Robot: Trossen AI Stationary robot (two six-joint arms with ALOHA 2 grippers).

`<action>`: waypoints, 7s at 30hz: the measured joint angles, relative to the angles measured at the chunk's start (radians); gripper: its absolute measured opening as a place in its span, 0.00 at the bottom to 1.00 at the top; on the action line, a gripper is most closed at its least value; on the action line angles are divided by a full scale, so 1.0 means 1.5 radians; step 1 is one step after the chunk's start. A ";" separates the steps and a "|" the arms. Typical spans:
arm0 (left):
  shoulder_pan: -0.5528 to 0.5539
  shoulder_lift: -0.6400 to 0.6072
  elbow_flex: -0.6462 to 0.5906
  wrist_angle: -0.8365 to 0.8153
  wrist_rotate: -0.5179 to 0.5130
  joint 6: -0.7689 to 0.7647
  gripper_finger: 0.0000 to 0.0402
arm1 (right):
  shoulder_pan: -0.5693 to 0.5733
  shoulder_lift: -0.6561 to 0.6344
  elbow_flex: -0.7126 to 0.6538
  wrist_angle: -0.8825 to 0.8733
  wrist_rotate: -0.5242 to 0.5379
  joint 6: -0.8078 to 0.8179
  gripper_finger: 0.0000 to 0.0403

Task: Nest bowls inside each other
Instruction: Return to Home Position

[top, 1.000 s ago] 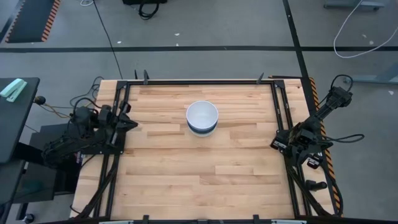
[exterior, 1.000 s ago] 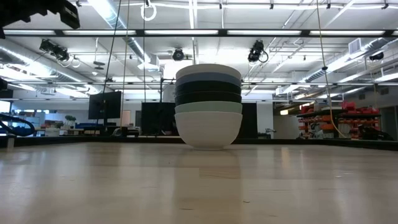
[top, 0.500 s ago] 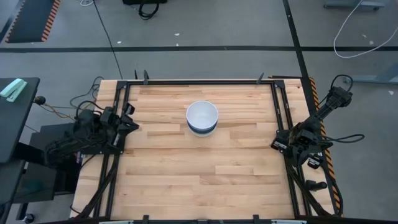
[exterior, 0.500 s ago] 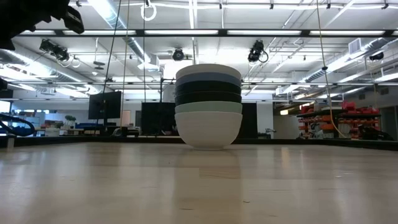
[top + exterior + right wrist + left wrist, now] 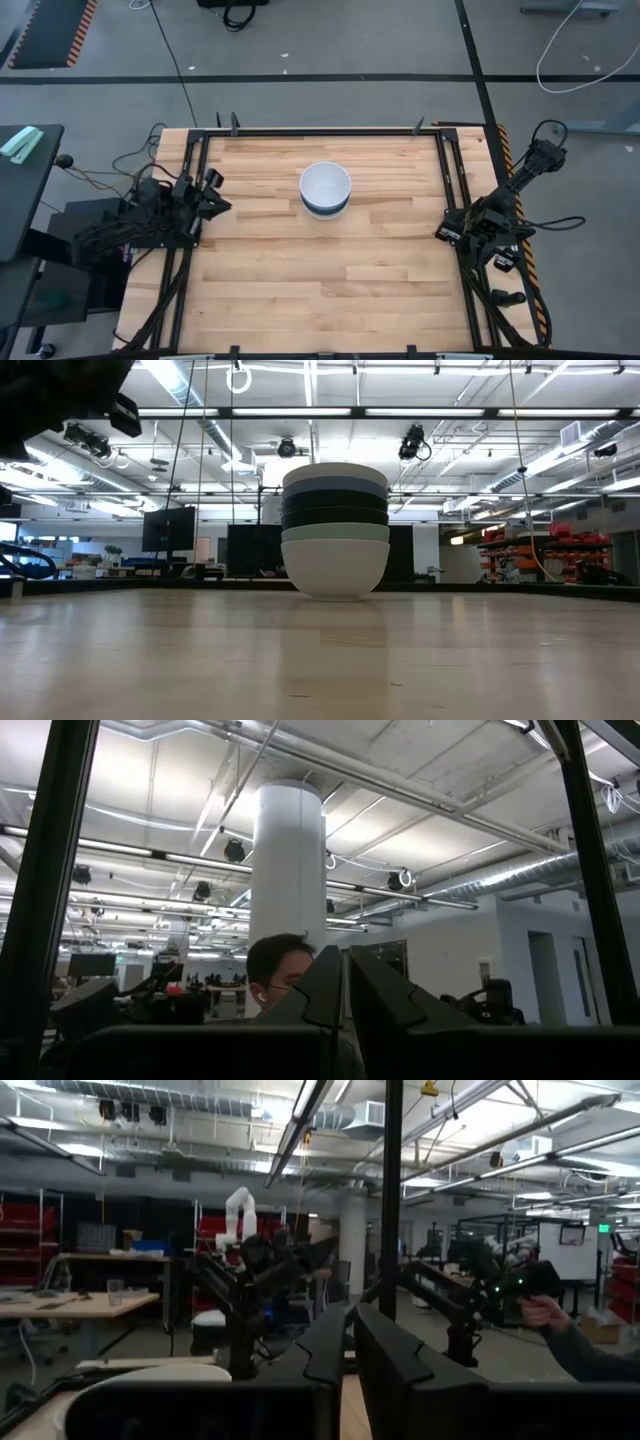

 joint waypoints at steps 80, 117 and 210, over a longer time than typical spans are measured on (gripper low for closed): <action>0.002 0.001 -0.029 -0.238 -0.396 0.076 0.09 | -0.233 -0.006 0.000 -0.399 0.080 -0.057 0.08; 0.002 0.001 -0.029 -0.242 -0.396 0.074 0.07 | -0.382 -0.227 -0.012 -0.411 -0.010 -0.017 0.08; 0.002 0.001 -0.030 -0.237 -0.396 0.075 0.06 | -0.499 -0.242 -0.011 -0.639 -0.041 -0.058 0.08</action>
